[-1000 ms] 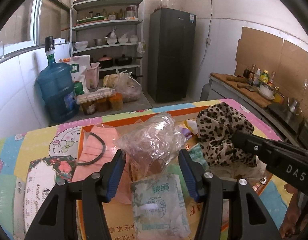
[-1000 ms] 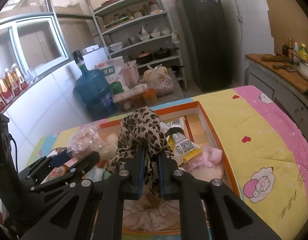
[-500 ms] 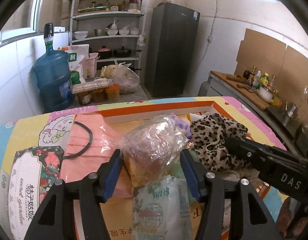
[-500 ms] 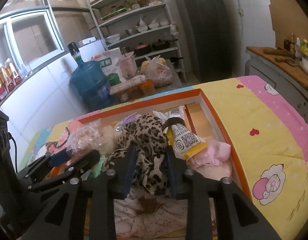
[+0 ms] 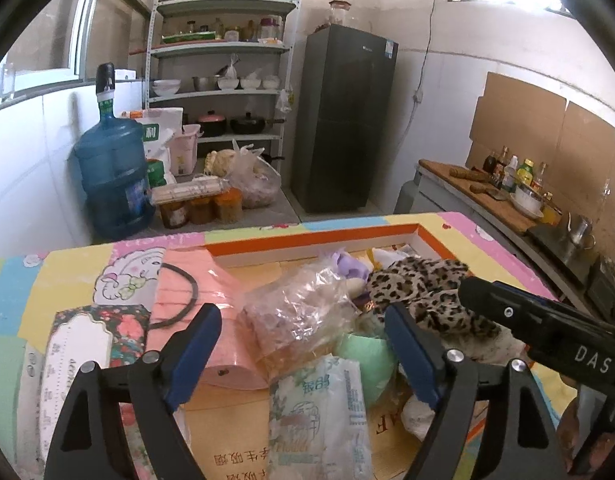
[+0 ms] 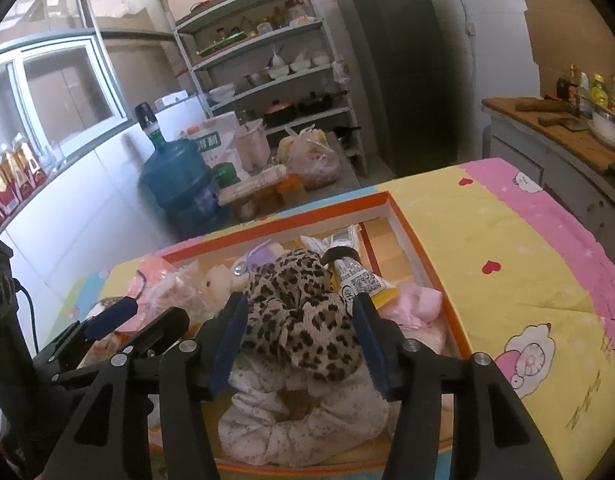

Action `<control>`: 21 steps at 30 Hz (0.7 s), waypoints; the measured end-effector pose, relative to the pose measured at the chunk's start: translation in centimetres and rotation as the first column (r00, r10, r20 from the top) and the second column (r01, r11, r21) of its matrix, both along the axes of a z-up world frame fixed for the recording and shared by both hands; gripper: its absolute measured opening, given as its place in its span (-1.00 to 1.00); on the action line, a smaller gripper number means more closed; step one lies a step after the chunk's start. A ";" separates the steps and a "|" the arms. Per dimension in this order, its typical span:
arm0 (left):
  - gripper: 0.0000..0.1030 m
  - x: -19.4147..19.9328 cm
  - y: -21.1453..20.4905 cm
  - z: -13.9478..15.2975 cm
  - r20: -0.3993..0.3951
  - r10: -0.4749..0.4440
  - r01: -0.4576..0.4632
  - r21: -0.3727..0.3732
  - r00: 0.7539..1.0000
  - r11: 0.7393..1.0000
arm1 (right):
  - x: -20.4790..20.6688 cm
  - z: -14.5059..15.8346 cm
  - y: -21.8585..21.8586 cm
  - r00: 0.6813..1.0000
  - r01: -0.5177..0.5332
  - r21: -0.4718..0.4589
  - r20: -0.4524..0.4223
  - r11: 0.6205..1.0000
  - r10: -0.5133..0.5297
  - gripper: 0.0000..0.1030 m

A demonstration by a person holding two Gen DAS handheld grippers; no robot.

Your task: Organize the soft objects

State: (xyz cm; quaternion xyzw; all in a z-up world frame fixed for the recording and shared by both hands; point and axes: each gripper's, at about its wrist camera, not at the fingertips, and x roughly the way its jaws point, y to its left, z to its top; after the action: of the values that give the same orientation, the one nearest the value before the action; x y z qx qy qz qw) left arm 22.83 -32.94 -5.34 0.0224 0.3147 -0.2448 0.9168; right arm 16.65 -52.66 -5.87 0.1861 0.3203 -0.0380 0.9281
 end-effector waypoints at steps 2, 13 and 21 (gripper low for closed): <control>0.62 -0.3 0.3 0.4 0.010 0.005 -0.005 -0.009 1.000 1.000 | -0.6 0.4 0.0 1.000 0.013 -0.001 0.012 1.000 -0.013 0.10; 0.62 -4.7 3.7 3.5 0.148 0.154 -0.157 0.004 0.977 0.988 | -4.5 2.7 2.0 0.990 0.125 -0.114 0.084 0.986 -0.115 0.22; 0.62 -8.7 7.0 4.7 0.196 0.234 -0.245 0.034 0.952 0.969 | -6.7 3.3 5.2 0.990 0.120 -0.133 0.094 0.984 -0.108 0.33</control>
State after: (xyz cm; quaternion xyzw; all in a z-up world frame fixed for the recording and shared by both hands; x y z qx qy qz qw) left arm 14.18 -25.92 -0.64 0.0339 0.2328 -0.1196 0.9646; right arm 9.94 -47.42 -2.61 0.1408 0.2655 -0.1050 0.9480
